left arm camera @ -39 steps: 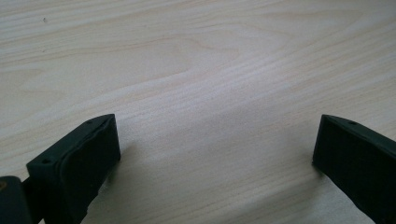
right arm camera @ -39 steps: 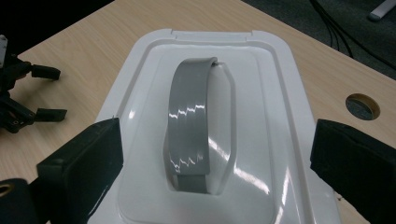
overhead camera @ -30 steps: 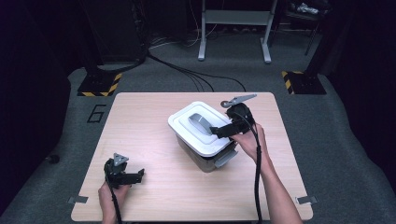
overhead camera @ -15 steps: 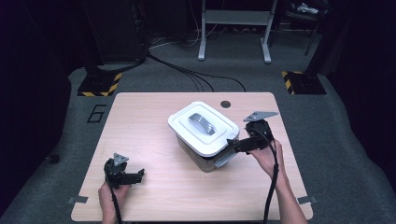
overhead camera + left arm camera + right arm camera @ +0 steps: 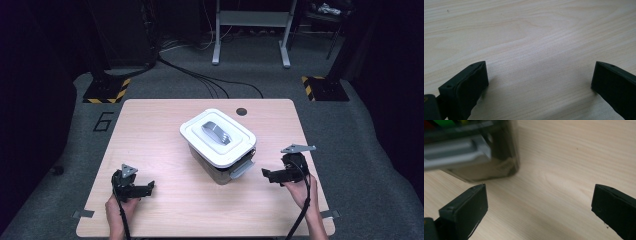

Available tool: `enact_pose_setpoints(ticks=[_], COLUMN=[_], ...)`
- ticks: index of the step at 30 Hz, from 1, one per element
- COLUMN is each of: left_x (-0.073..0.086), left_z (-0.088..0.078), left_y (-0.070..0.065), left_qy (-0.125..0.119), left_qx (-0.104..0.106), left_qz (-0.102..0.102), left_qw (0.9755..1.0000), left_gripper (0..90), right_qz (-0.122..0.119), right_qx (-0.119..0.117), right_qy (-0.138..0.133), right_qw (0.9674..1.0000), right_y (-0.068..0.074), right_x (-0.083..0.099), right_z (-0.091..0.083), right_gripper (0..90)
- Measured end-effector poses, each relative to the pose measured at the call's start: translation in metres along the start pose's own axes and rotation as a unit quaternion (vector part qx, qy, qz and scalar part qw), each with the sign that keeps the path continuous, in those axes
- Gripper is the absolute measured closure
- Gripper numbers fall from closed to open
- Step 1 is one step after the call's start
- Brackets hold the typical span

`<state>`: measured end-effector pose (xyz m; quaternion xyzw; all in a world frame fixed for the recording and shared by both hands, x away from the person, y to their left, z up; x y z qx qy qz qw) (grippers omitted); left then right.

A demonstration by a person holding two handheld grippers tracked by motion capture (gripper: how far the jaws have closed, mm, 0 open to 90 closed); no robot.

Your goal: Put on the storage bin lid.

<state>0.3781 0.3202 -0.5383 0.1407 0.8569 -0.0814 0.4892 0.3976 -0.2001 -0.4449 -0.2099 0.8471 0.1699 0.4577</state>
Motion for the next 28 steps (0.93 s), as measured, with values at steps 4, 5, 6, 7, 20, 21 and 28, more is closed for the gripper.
enact_pose_setpoints(ticks=[4,5,6,7,20,21,28], left_x=[0.000,0.000,0.000,0.000,0.000,0.000,0.000], left_z=[0.000,0.000,0.000,0.000,0.000,0.000,0.000], left_y=[0.000,0.000,0.000,0.000,0.000,0.000,0.000], left_qy=[0.000,0.000,0.000,0.000,-0.001,0.000,-0.001], left_qx=[0.000,0.000,0.000,0.000,0.000,0.000,0.000], left_qz=[0.000,0.000,0.000,0.000,0.000,0.000,0.001], left_qw=[1.0000,1.0000,1.0000,1.0000,1.0000,1.0000,1.0000], left_gripper=[0.6,0.5,0.6,0.6,0.6,0.6,0.7], right_qz=[0.017,0.020,0.020,0.025,0.004,0.006,0.007], right_qx=[0.013,0.018,0.021,0.028,0.096,0.096,0.100], right_qy=[0.005,0.005,0.003,0.002,-0.009,-0.011,-0.011], right_qw=[0.9998,0.9996,0.9996,0.9993,0.9953,0.9953,0.9949], right_y=[-0.008,-0.010,-0.012,-0.014,-0.024,-0.024,-0.024], right_x=[0.022,0.028,0.034,0.040,0.089,0.089,0.089], right_z=[0.004,0.006,0.007,0.009,0.025,0.025,0.026], right_gripper=[0.0,0.0,0.0,0.0,0.0,0.0,0.0])
Point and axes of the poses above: each handheld gripper's, and its own axes: z roughly forward along the jaws, x roughly out of its underside, y roughly to its left, the point moved 1 cm from there along z, roughly forward along the jaws, and after that the axes turned 13 degrees about -y, right-handed, at the moved point
